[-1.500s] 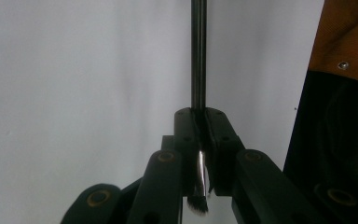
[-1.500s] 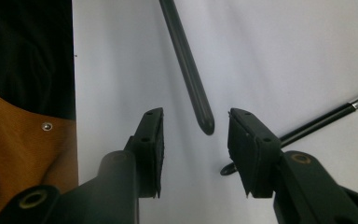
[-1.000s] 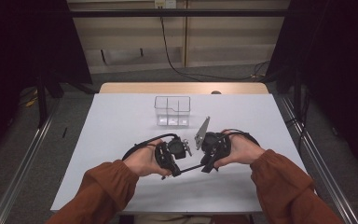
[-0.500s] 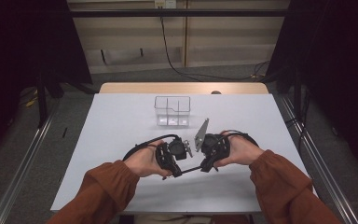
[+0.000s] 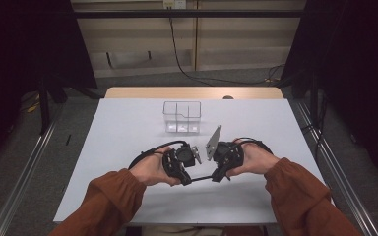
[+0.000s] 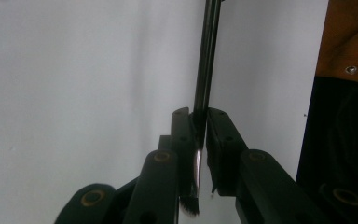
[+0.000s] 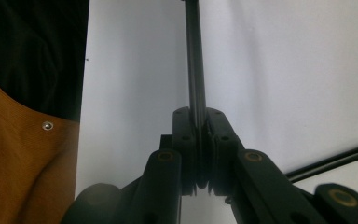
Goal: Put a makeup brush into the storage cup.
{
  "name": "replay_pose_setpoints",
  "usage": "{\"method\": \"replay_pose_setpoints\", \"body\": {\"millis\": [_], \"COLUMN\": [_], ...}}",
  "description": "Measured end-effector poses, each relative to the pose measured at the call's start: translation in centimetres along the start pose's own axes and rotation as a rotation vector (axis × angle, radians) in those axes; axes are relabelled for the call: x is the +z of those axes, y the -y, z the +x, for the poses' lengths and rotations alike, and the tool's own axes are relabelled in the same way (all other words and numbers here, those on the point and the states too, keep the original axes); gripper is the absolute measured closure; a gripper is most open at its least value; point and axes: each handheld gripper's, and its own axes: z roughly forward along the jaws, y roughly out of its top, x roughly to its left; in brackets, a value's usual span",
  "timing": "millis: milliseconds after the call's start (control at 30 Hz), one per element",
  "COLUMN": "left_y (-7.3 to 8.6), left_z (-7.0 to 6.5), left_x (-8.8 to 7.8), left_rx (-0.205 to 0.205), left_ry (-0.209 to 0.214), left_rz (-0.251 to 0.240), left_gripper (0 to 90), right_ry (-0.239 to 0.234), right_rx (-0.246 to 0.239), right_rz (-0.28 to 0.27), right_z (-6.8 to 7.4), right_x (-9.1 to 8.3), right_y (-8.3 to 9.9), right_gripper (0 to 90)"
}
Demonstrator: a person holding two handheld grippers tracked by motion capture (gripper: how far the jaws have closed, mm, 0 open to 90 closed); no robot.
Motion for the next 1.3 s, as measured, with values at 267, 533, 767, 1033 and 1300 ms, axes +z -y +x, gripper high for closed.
{"method": "replay_pose_setpoints", "body": {"millis": [267, 533, 767, 1033, 1300], "left_y": [0.6, 1.3, 2.5, 3.7, 5.1], "left_z": [0.4, 0.8, 1.3, 1.5, 1.8], "left_x": [-0.1, -0.6, -0.5, -1.3, -1.7], "left_rx": [-0.038, -0.061, -0.12, -0.173, -0.214], "left_ry": [-0.001, -0.037, -0.089, -0.127, -0.126], "left_rz": [-0.069, -0.177, -0.243, -0.33, -0.381], "left_gripper": [75.3, 60.1, 36.1, 17.6, 6.1], "right_ry": [0.006, 0.02, 0.037, 0.018, 0.034], "right_rx": [0.029, 0.047, 0.063, 0.09, 0.118], "right_rz": [0.014, -0.008, -0.028, -0.054, -0.099], "right_z": [0.0, -0.1, -0.2, -0.3, -0.6], "right_x": [-0.3, -0.5, -1.0, -1.2, -1.6], "right_y": [0.2, 0.6, 1.2, 2.0, 3.2], "right_gripper": [84.3, 84.3, 84.3, 84.3, 84.3]}}
